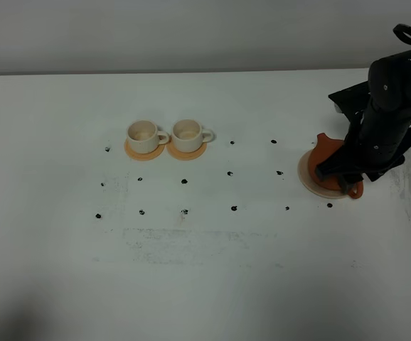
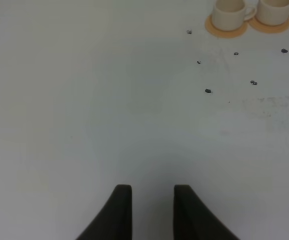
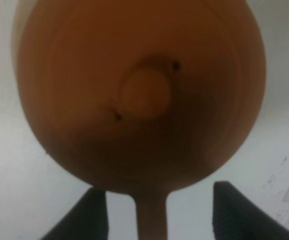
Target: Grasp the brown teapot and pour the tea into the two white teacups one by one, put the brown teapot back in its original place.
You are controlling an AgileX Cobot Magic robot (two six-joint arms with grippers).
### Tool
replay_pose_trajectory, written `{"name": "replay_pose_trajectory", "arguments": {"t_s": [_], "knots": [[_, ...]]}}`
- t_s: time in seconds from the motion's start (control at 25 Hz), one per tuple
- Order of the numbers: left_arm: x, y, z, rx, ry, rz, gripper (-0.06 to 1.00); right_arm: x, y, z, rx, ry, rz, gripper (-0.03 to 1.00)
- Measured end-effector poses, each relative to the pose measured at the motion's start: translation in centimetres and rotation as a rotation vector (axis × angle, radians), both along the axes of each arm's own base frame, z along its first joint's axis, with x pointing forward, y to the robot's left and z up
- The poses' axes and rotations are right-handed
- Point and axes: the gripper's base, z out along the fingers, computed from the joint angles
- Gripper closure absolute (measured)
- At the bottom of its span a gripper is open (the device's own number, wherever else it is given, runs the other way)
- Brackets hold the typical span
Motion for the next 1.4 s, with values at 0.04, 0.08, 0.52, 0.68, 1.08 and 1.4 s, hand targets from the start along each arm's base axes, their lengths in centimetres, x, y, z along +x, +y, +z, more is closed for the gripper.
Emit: {"name": "replay_pose_trajectory", "arguments": {"t_s": [0.04,0.08,0.52,0.68,1.08,1.4], "knots": [[0.0,0.0,0.0,0.000,0.000,0.000,0.73,0.0,0.0,0.0,0.000,0.000,0.000,0.52],[0.0,0.0,0.0,0.000,0.000,0.000,0.73,0.0,0.0,0.0,0.000,0.000,0.000,0.52],[0.0,0.0,0.0,0.000,0.000,0.000,0.73,0.1,0.1,-1.2,-0.001,0.032,0.059,0.58],[0.0,0.0,0.0,0.000,0.000,0.000,0.73,0.2,-0.2,-1.4,-0.010,0.036,0.123,0.86],[0.0,0.0,0.0,0.000,0.000,0.000,0.73,0.5,-0.1,-1.1,-0.012,0.028,0.158,0.88],[0.0,0.0,0.0,0.000,0.000,0.000,0.73,0.4,0.0,-1.1,0.001,0.033,0.149,0.88]]}}
